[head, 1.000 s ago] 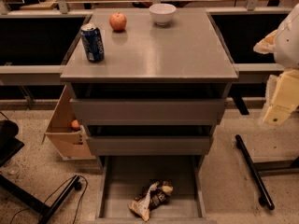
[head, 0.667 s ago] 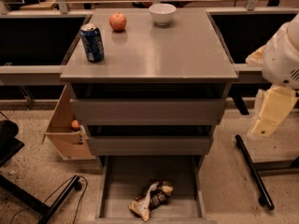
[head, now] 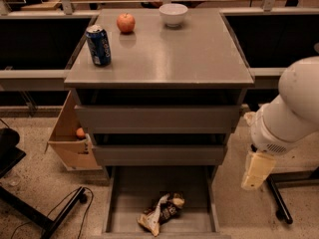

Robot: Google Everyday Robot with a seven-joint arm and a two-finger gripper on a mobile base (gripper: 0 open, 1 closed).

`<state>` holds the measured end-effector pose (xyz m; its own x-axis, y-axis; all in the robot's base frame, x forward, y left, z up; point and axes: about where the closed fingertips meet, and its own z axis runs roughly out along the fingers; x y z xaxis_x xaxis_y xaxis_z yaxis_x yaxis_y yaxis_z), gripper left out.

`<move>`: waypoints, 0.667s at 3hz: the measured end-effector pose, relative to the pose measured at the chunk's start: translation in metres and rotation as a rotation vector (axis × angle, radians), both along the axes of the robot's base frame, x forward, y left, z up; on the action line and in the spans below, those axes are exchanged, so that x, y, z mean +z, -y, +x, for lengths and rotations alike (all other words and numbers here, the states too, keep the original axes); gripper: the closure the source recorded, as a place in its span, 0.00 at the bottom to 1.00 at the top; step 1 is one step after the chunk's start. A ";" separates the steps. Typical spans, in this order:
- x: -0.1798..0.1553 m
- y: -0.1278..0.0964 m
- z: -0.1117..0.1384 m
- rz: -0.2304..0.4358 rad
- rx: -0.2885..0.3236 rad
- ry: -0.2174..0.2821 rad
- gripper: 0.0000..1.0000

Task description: Pick brown chip bag from bottom drawer and place on counter

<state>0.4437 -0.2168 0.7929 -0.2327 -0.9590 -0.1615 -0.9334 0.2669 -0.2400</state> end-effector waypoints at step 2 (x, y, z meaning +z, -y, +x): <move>-0.053 0.014 0.011 -0.037 -0.029 0.025 0.00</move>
Offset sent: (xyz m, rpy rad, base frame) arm 0.0069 -0.0130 -0.0477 -0.0315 -0.0090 -0.0276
